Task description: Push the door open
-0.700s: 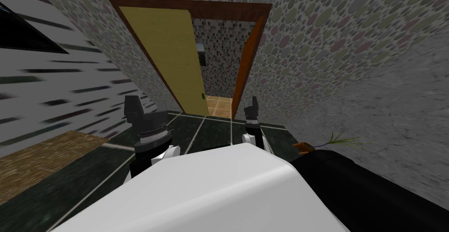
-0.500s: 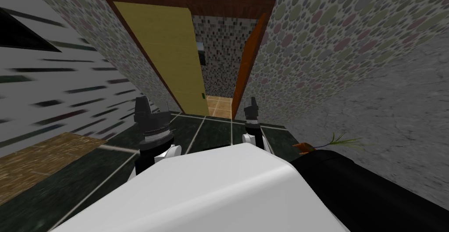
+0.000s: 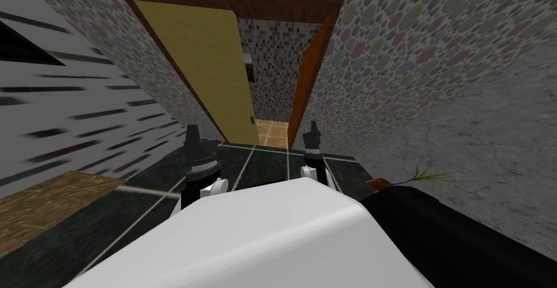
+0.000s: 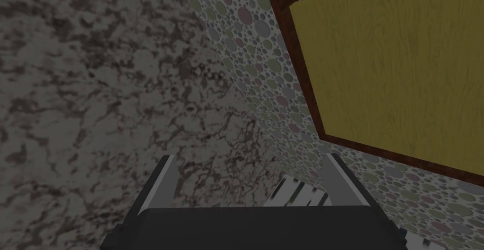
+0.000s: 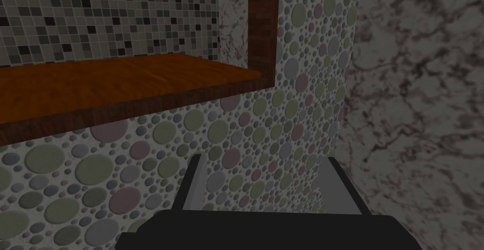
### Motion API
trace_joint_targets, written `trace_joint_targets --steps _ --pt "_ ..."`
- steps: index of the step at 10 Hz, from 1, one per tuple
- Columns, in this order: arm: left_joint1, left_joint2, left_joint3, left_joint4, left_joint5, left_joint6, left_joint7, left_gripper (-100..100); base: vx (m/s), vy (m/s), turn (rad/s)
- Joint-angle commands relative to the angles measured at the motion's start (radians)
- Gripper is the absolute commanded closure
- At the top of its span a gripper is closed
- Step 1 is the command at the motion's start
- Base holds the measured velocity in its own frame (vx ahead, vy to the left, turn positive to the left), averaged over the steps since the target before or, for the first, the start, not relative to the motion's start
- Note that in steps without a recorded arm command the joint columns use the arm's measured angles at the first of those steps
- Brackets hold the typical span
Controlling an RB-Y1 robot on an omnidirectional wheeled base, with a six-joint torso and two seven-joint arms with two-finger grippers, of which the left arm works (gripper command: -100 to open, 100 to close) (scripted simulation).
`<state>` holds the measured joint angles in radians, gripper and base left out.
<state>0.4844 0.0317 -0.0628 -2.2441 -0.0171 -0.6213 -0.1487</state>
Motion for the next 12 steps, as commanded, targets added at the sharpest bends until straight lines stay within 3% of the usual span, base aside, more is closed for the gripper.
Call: trace_joint_targets --steps 1,12 --pt "-0.015 0.006 -0.003 0.036 0.005 -0.002 0.001 -100 0.092 0.055 -0.024" --pt "-0.12 0.039 -0.023 0.298 0.041 -0.029 0.015 -100 0.095 0.041 -0.027"
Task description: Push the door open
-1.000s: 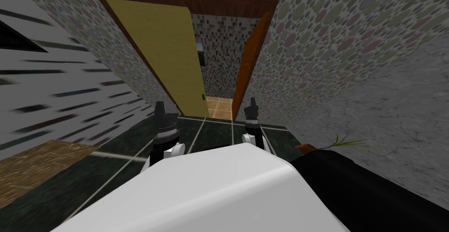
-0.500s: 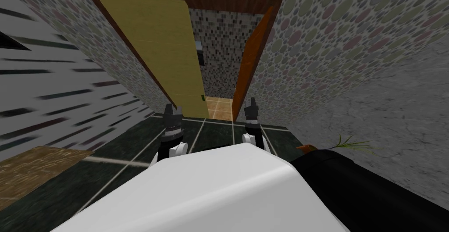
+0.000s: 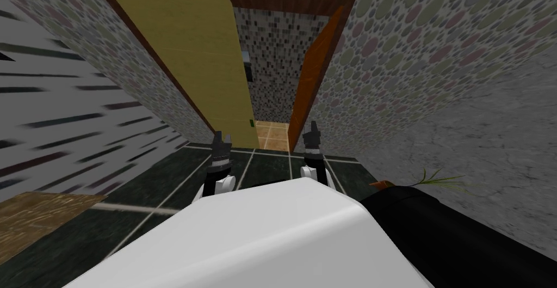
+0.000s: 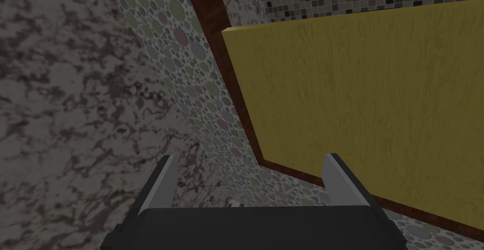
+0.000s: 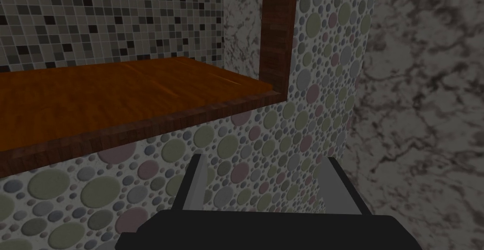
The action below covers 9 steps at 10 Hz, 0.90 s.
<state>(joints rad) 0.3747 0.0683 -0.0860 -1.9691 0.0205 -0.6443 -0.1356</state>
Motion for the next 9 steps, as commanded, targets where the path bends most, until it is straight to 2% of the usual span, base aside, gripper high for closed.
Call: trace_joint_targets --steps 1,9 --pt "-0.021 0.004 -0.002 0.05 0.007 -0.009 0.004 -100 0.095 0.049 -0.026" --pt "-0.113 0.019 -0.019 0.288 0.039 -0.033 0.016 -100 0.096 0.053 -0.033"
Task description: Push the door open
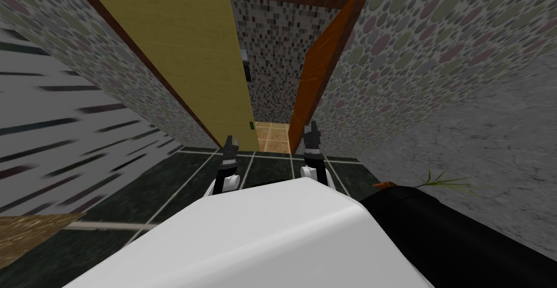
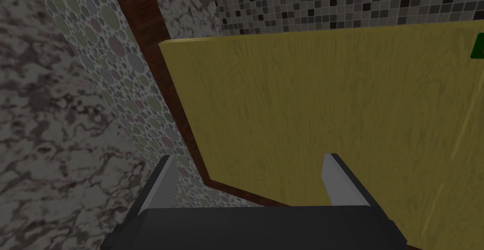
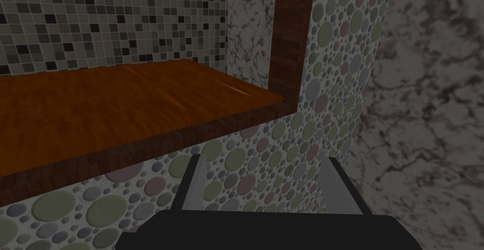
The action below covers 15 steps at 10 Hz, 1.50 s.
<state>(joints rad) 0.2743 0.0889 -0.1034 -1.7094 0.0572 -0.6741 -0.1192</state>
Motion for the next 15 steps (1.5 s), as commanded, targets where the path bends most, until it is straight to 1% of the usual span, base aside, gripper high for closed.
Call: trace_joint_targets --steps 1,10,11,12,15 --pt "-0.013 -0.001 -0.002 0.028 0.002 -0.004 0.0 -100 0.054 0.032 -0.009" --pt "-0.122 0.005 -0.022 0.304 0.04 -0.032 0.014 -100 0.088 0.055 -0.033" --pt "-0.134 0.005 -0.024 0.329 0.044 -0.035 0.016 -100 0.099 0.056 -0.035" --pt "-0.134 0.005 -0.024 0.336 0.044 -0.035 0.016 -100 0.061 0.038 -0.012" --pt "-0.17 0.004 -0.031 0.424 0.056 -0.044 0.02 -100 0.068 0.044 -0.031"
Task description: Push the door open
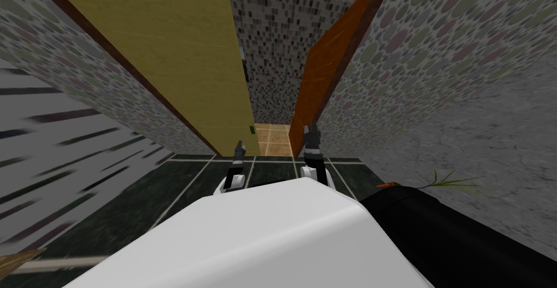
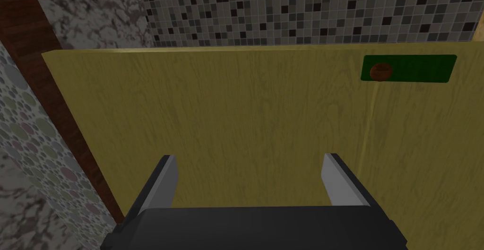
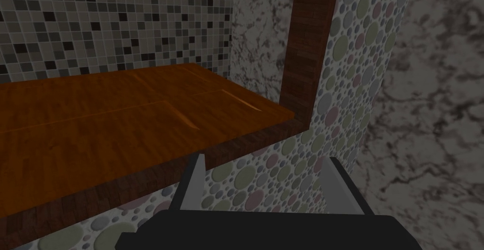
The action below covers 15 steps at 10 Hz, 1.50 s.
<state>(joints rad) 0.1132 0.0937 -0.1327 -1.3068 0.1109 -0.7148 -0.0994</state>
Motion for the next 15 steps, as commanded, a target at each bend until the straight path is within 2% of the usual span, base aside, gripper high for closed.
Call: trace_joint_targets --steps 1,3,8,15 --pt "-0.02 -0.001 -0.004 0.05 0.007 -0.007 0.002 -100 0.079 0.06 -0.03" --pt "-0.032 -0.002 -0.006 0.082 0.011 -0.01 0.004 -100 0.078 0.058 -0.022" --pt "-0.088 -0.007 -0.016 0.223 0.03 -0.024 0.011 -100 0.077 0.051 -0.029" --pt "-0.155 -0.018 -0.029 0.393 0.053 -0.042 0.02 -100 0.093 0.057 -0.027"
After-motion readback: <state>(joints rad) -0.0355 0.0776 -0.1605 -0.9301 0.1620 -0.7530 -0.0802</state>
